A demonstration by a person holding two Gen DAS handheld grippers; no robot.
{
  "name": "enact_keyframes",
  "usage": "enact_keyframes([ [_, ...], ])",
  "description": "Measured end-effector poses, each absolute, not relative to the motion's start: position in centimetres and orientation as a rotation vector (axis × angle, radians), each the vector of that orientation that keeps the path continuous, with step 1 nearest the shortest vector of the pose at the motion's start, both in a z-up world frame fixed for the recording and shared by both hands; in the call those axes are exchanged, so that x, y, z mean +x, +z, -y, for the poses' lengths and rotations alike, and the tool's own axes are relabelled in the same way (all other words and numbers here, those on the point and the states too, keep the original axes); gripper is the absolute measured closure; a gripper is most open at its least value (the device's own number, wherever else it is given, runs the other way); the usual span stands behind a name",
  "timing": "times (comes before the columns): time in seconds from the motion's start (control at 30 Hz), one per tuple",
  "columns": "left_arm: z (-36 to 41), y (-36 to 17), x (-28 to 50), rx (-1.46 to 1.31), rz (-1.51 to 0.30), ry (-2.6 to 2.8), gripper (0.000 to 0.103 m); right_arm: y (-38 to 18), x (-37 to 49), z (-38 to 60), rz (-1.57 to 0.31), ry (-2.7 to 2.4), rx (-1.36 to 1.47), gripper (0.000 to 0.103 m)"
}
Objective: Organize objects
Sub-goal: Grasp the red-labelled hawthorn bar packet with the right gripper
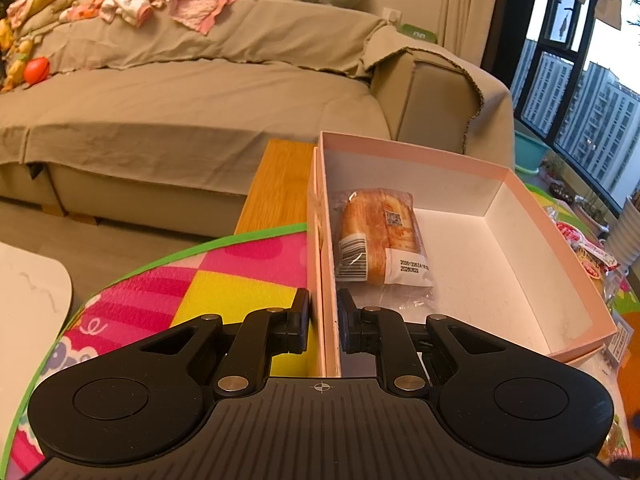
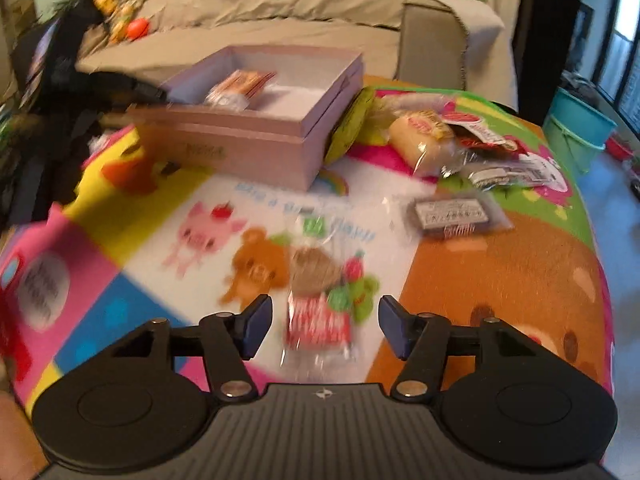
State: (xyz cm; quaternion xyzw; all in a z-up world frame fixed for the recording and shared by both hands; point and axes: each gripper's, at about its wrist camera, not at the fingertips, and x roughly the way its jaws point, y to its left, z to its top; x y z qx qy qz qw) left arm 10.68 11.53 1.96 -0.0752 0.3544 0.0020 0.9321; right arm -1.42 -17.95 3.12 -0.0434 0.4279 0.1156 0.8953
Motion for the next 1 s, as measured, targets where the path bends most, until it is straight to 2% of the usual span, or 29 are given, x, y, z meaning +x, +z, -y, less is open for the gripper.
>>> enact_keyframes([
  [0.17,-11.5,1.9,10.6,-0.162,-0.722,0.010,0.086,2.1,1.0,17.1,-0.909,0.237,-0.046,0.046],
  [0.23,-11.5,1.8,10.6,-0.168,-0.719,0.011,0.086,2.1,0.5,16.1,-0.899,0.255,-0.097,0.062],
  [0.37,-11.4,1.8,10.7,-0.163,-0.717,0.010,0.086,3.1,-0.8,15.1,-0.921,0.330,-0.115,0.068],
  [0.47,-11.5,1.8,10.8,-0.161,-0.721,0.006,0.086,5.4,-1.6,14.6,-0.870,0.349,-0.135,0.071],
  [0.5,-11.5,1.8,10.8,-0.161,-0.719,0.007,0.086,6.3,-1.8,14.3,-0.841,0.352,-0.140,0.075],
  [0.53,-11.5,1.8,10.8,-0.159,-0.717,0.006,0.086,7.4,-1.8,14.0,-0.807,0.360,-0.143,0.088],
  [0.57,-11.5,1.8,10.8,-0.155,-0.716,0.003,0.086,8.5,-1.8,13.7,-0.775,0.371,-0.146,0.089],
  [0.73,-11.0,1.6,10.8,-0.098,-0.686,-0.003,0.086,11.8,-0.2,11.3,-0.627,0.386,-0.211,0.089],
  [0.87,-10.7,1.7,10.8,-0.088,-0.702,0.003,0.085,11.5,1.3,11.2,-0.647,0.372,-0.215,0.088],
  [0.9,-10.6,1.7,10.7,-0.076,-0.703,0.001,0.085,11.1,1.6,11.8,-0.674,0.356,-0.200,0.079],
  [0.97,-10.8,1.6,10.7,-0.088,-0.708,-0.008,0.085,10.2,2.0,13.3,-0.743,0.308,-0.143,0.050],
  [1.0,-10.9,1.6,10.7,-0.098,-0.714,-0.011,0.085,9.6,1.9,14.3,-0.767,0.286,-0.113,0.048],
])
